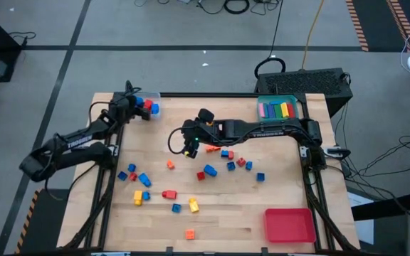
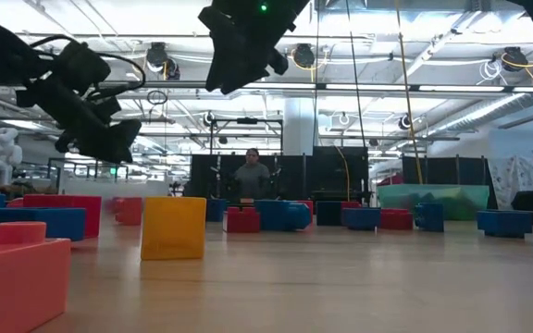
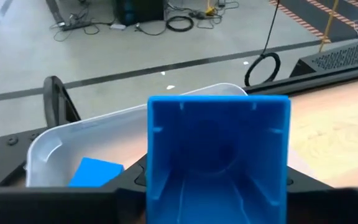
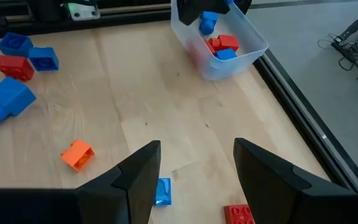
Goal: Sort blocks by size
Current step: Put the big blue game piece into the transparent bin
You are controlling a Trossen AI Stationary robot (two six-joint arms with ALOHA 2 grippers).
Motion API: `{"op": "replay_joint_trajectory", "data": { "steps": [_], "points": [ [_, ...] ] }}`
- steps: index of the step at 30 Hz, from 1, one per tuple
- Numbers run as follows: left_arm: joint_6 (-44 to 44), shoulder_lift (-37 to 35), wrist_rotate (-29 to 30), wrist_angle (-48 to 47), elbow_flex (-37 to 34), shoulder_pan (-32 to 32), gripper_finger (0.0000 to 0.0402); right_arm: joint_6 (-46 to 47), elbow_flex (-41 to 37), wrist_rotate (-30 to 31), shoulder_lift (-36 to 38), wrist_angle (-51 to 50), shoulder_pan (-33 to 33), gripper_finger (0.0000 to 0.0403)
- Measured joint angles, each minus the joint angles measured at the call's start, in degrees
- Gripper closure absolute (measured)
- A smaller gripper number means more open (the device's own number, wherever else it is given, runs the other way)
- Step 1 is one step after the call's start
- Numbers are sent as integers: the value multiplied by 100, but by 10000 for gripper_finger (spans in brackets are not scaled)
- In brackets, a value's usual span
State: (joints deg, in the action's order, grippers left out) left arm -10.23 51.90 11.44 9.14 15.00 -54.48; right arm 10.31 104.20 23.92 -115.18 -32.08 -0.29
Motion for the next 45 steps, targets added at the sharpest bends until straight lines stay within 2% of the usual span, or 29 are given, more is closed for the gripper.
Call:
{"op": "replay_joint_trajectory", "data": {
  "steps": [10, 14, 18, 23, 27, 33, 38, 40, 45],
  "points": [
    [-89, 478, -81, 291, 0, -28, 168, -26, 5, -3, 0, -28, 131, 200],
    [107, 453, -372, 302, 0, -26, 152, 4, 11, 2, 0, -569, 155, 200],
    [200, 446, -853, 425, 0, -26, 150, 394, 1, 5, 0, -1492, 188, 200],
    [233, 444, -1598, 655, 0, -12, 150, 670, -455, -41, 11, -1768, 305, 200],
    [484, 444, -2215, 810, 0, 135, 150, 876, -951, -605, 41, -1686, 313, 200],
    [799, 444, -3410, 1252, 0, 520, 150, 1324, -1690, -1547, 37, -1044, 325, 200],
    [1258, 444, -4464, 1579, 0, 963, 151, 1606, -1937, -1666, 37, -846, 451, 200],
    [1378, 442, -4634, 1631, 2, 1163, 151, 1684, -1986, -1664, 37, -793, 502, 200],
    [1707, 442, -4636, 1613, 2, 1578, 151, 1746, -1989, -1677, 37, -556, 641, 200]
  ]
}}
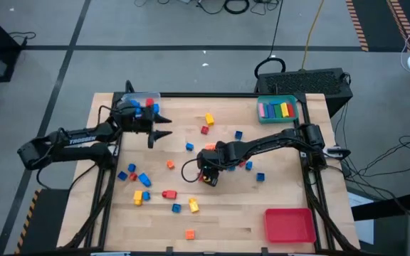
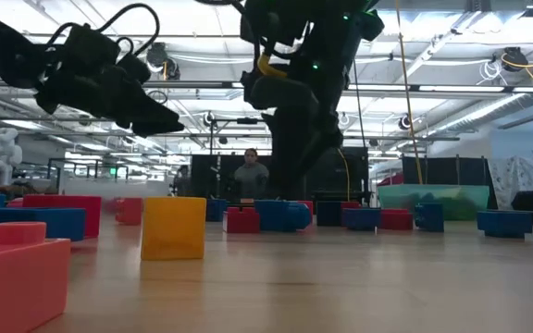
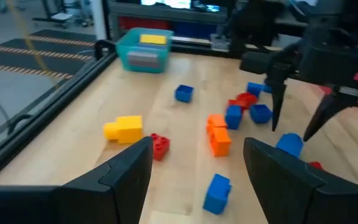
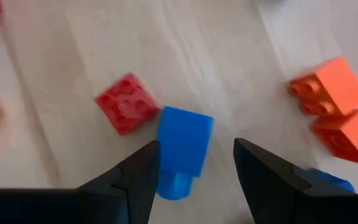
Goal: Sort blocks by size
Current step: Put the big blue game piece into the transparent bin
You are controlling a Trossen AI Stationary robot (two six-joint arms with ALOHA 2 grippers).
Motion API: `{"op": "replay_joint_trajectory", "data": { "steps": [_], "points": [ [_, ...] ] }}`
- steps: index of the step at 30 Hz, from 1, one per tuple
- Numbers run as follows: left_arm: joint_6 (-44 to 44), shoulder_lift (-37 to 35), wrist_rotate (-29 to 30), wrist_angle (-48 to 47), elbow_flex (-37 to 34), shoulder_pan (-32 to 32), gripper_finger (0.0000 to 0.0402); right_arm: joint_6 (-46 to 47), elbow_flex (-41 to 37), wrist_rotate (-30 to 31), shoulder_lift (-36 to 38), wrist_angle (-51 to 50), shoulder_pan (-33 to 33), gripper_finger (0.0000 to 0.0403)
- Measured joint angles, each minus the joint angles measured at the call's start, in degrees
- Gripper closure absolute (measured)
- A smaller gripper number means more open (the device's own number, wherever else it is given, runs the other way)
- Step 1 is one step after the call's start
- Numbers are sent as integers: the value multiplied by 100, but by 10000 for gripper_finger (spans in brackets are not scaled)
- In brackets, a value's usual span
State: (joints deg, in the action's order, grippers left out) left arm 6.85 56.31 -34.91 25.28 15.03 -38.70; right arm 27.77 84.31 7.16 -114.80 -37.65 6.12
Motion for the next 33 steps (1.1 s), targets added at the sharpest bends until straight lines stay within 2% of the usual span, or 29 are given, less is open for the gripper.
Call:
{"op": "replay_joint_trajectory", "data": {
  "steps": [8, 17, 20, 25, 29, 33],
  "points": [
    [429, 2, 5, -2, 0, 465, 151, 142, 2, 15, -123, 135, 116, 200],
    [460, 2, 24, -7, 0, 789, 151, 157, 2, 14, -416, 236, 115, 201],
    [462, 2, 34, -9, 0, 873, 151, 149, 2, 32, -422, 214, 112, 217],
    [507, 10, 68, -28, 0, 1028, 151, 17, 4, 39, -420, 230, 112, 284],
    [789, 154, 72, -54, 2, 1271, 151, -43, 4, 68, -420, 253, 108, 289],
    [1030, 449, 72, -22, 2, 1540, 151, -191, 42, 539, -387, 275, 105, 289]
  ]
}}
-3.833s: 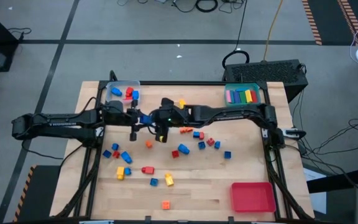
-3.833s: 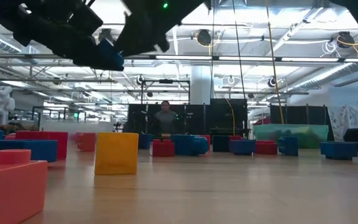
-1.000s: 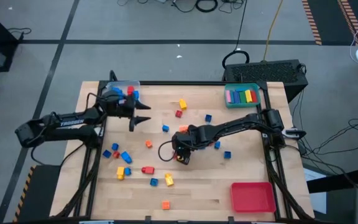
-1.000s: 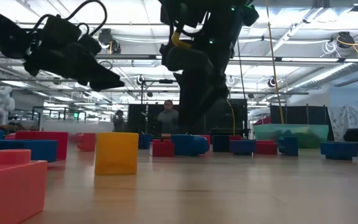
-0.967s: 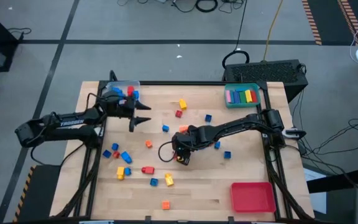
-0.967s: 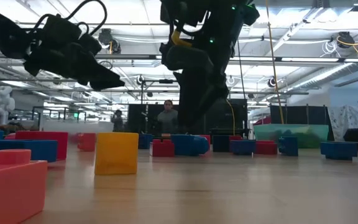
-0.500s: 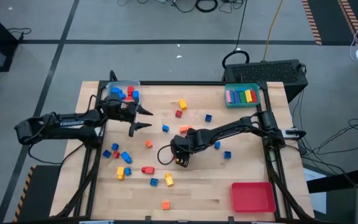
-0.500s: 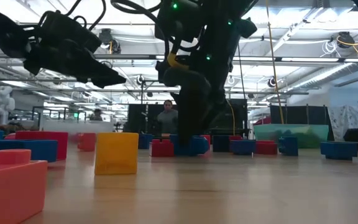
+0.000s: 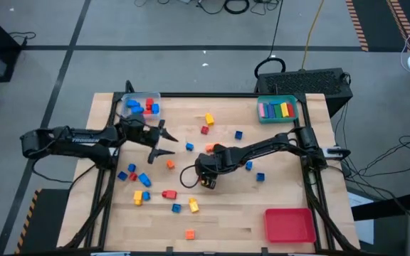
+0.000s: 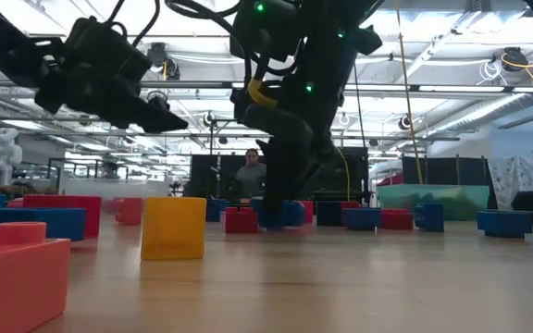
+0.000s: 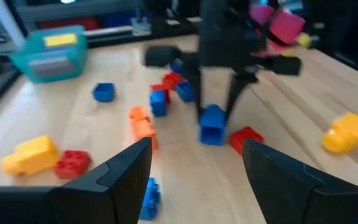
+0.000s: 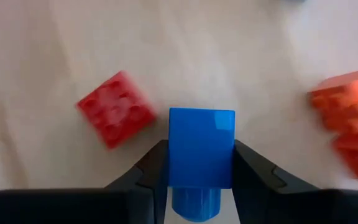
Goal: Sort blocks by size
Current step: Put the big blue game piece into the transparent bin
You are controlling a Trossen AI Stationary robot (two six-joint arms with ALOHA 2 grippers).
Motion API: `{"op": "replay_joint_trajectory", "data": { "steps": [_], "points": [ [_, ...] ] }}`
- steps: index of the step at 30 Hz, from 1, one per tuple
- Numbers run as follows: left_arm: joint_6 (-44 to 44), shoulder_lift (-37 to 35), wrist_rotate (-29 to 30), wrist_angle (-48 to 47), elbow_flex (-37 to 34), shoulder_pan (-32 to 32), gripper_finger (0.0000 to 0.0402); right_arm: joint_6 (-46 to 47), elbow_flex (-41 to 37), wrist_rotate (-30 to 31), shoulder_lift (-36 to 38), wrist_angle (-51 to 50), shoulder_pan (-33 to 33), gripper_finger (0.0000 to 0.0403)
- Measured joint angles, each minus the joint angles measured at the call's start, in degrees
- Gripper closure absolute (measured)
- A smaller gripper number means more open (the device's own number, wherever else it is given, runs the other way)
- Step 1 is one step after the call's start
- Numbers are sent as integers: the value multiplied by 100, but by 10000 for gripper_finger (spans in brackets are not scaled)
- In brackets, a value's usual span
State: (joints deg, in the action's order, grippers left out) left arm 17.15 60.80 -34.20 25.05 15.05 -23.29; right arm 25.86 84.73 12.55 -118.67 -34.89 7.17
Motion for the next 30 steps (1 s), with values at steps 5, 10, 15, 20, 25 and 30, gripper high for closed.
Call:
{"op": "replay_joint_trajectory", "data": {
  "steps": [5, 10, 15, 20, 25, 30],
  "points": [
    [133, 452, 134, 289, 0, 237, 151, -366, 246, 503, 116, 148, -3, 289],
    [328, 856, 406, 791, 0, 428, 151, -875, 496, 569, 113, 653, -8, 289],
    [333, 1134, 461, 1115, 0, 548, 151, -1221, 489, 561, 102, 1122, -24, 288],
    [315, 1325, 459, 1214, 0, 637, 151, -1342, 487, 574, 102, 1424, -164, 287],
    [315, 1536, 468, 1364, 0, 711, 151, -1629, 489, 531, 102, 1818, -268, 286],
    [291, 1658, 654, 1694, 0, 724, 151, -1907, 489, 358, 102, 2006, -265, 286]
  ]
}}
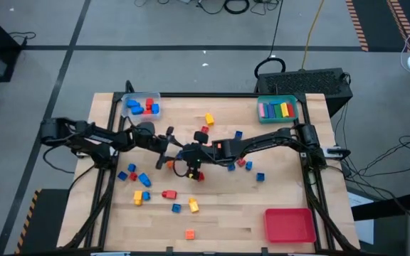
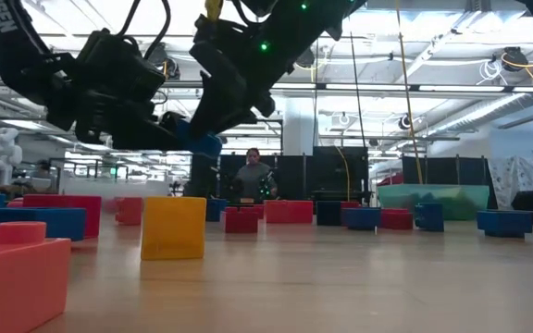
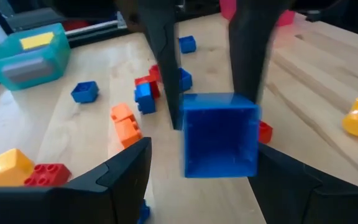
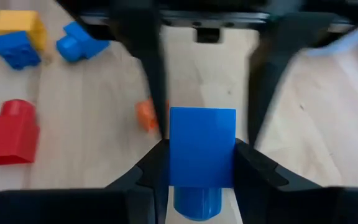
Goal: Sort blocks by size
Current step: Put the big blue game piece into the transparent bin
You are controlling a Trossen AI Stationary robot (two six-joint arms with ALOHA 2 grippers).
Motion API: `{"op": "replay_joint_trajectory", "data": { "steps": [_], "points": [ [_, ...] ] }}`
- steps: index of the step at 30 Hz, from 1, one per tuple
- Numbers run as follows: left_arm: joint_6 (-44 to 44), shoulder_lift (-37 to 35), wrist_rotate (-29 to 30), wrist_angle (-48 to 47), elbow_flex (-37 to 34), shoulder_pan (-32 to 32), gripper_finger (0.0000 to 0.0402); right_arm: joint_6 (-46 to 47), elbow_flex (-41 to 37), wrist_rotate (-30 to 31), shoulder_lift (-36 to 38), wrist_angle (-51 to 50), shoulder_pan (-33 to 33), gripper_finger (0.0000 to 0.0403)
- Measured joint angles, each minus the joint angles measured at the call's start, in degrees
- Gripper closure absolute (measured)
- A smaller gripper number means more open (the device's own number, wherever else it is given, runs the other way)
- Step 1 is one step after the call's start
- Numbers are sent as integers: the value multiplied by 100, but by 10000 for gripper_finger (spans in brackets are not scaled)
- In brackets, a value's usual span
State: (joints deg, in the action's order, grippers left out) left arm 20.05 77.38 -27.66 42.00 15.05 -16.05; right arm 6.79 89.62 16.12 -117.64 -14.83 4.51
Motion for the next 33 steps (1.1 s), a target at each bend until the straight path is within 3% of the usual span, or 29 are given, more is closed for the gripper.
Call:
{"op": "replay_joint_trajectory", "data": {
  "steps": [11, 16, 20, 25, 31, 33],
  "points": [
    [-13, 33, 26, 142, 0, 11, 151, -151, 0, 7, 0, 70, 0, 284],
    [-15, 31, 26, 140, 0, 11, 152, -151, -2, 8, 0, 343, 2, 260],
    [-25, 31, 28, 122, 36, 11, 182, -145, -2, 15, 0, 398, 4, 225],
    [-28, 31, 27, 72, 107, 11, 260, -57, -2, 39, 0, 372, 0, 191],
    [-28, 31, 113, 76, 115, 11, 262, -43, -4, 94, 61, 308, 13, 180],
    [-28, 24, 287, 118, 125, 8, 262, 65, -9, 374, 174, 139, 50, 182]
  ]
}}
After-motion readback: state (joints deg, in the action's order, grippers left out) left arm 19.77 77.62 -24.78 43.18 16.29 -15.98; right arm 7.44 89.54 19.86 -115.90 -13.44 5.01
